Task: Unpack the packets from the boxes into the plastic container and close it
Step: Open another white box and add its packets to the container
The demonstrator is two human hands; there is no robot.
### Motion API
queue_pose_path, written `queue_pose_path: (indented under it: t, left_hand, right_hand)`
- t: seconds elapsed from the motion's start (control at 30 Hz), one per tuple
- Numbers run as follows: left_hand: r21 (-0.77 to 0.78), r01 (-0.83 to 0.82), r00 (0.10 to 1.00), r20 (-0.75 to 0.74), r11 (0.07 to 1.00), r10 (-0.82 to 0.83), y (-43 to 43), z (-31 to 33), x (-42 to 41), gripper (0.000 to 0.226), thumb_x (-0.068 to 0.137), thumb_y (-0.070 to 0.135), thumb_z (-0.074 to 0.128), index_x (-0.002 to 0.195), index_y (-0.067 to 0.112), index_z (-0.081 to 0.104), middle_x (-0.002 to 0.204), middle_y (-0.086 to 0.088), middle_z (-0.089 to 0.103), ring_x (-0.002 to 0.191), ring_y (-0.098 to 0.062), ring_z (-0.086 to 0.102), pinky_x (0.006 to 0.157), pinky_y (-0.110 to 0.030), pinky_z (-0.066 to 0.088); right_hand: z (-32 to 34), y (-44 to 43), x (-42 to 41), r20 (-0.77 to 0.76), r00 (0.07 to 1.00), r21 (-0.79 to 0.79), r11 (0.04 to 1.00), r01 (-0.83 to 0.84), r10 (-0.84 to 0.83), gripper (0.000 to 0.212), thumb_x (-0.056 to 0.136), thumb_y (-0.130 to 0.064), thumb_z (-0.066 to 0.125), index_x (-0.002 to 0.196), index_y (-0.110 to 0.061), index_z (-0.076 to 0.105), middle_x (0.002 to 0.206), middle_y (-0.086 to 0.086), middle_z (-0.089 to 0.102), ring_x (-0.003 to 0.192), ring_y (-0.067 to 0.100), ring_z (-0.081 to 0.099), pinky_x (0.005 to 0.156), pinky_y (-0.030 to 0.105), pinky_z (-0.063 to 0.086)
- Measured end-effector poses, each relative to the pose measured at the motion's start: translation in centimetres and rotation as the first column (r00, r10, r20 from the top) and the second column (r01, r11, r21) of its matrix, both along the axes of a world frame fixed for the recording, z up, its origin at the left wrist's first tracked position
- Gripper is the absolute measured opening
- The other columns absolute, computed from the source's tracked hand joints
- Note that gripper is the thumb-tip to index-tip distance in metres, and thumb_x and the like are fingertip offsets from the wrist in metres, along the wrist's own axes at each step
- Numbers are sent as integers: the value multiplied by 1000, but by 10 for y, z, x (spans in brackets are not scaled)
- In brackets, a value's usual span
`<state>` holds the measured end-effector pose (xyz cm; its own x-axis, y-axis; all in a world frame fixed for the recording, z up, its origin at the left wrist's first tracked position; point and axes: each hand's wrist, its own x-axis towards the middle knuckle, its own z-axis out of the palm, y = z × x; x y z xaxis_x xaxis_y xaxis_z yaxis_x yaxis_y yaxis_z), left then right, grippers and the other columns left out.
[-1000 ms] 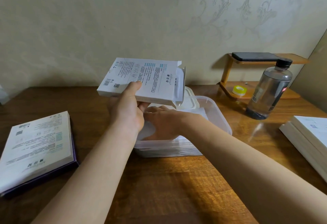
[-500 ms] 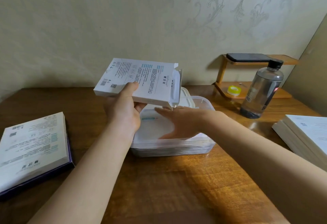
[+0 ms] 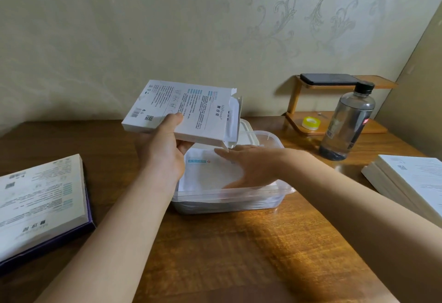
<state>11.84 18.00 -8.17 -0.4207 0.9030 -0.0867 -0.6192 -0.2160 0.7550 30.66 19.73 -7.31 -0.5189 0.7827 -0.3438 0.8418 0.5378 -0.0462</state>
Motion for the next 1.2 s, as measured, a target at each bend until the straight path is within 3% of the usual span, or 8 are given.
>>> queue_pose_path:
  t: [0.2, 0.37, 0.57, 0.7, 0.9, 1.0, 1.13, 1.2]
  left_hand:
    - [-6, -12, 1000, -6, 1000, 12, 0, 2, 1, 31, 90, 3, 72, 110, 27, 66, 108, -2, 78, 93, -19, 77, 62, -32, 61]
    - [-13, -10, 1000, 5, 1000, 10, 1, 3, 1, 30, 90, 2, 71, 108, 26, 67, 110, -4, 78, 95, -20, 77, 62, -33, 61]
    - [-2, 0, 1000, 20, 1000, 0, 1, 2, 0, 30, 90, 1, 70, 107, 26, 68, 110, -4, 78, 91, -18, 78, 66, -35, 63]
    - [-4, -6, 1000, 21, 1000, 6, 2, 2, 0, 31, 89, 1, 71, 109, 25, 68, 109, -5, 78, 93, -19, 78, 65, -35, 63]
    - [-10, 9, 1000, 20, 1000, -8, 2, 2, 0, 31, 89, 2, 72, 109, 24, 68, 107, -4, 79, 89, -18, 78, 64, -33, 62]
    - [-9, 3, 1000, 15, 1000, -3, 1, 2, 0, 31, 89, 2, 72, 111, 25, 68, 109, -4, 78, 93, -19, 78, 64, -33, 62]
    - [-7, 2, 1000, 21, 1000, -1, -1, 2, 1, 32, 90, 2, 71, 113, 24, 66, 109, -5, 78, 92, -19, 78, 63, -32, 62]
    - [-10, 4, 1000, 29, 1000, -3, -1, 2, 1, 31, 90, 3, 71, 114, 23, 66, 109, -5, 78, 93, -19, 77, 63, -32, 62]
  right_hand:
    - [2, -2, 6, 122, 993, 16, 1000, -1, -1, 92, 92, -52, 60, 160, -28, 4, 163, -3, 23, 146, 29, 30, 116, 50, 30]
    - [9, -2, -6, 104, 994, 34, 999, -29, 25, 92, 85, -67, 60, 158, -31, 17, 158, 1, 33, 138, 29, 43, 112, 48, 39]
    - [7, -9, -34, 22, 992, 20, 992, -122, 122, 87, 90, -68, 52, 157, -43, 4, 168, -4, 6, 150, 28, 23, 118, 45, 22]
    - [-1, -5, -42, -34, 994, -9, 995, -104, 104, 88, 87, -73, 51, 155, -49, 2, 168, -4, 2, 153, 25, 14, 121, 45, 15]
    - [3, -7, -48, 0, 997, -39, 996, -79, 79, 89, 84, -77, 50, 154, -52, 1, 168, -5, -2, 153, 26, 16, 119, 45, 16]
    - [10, -13, -52, -94, 989, -47, 992, -116, 111, 76, 92, -66, 51, 156, -44, 16, 163, -3, 17, 148, 25, 24, 115, 41, 23]
    - [14, -24, -65, -162, 952, 30, 966, -258, 260, 52, 103, -46, 43, 151, -27, 35, 151, 0, 41, 137, 19, 38, 95, 20, 24]
    - [12, -21, -63, -149, 960, 4, 971, -238, 235, 58, 102, -50, 44, 154, -30, 29, 159, -1, 33, 145, 20, 28, 108, 28, 24]
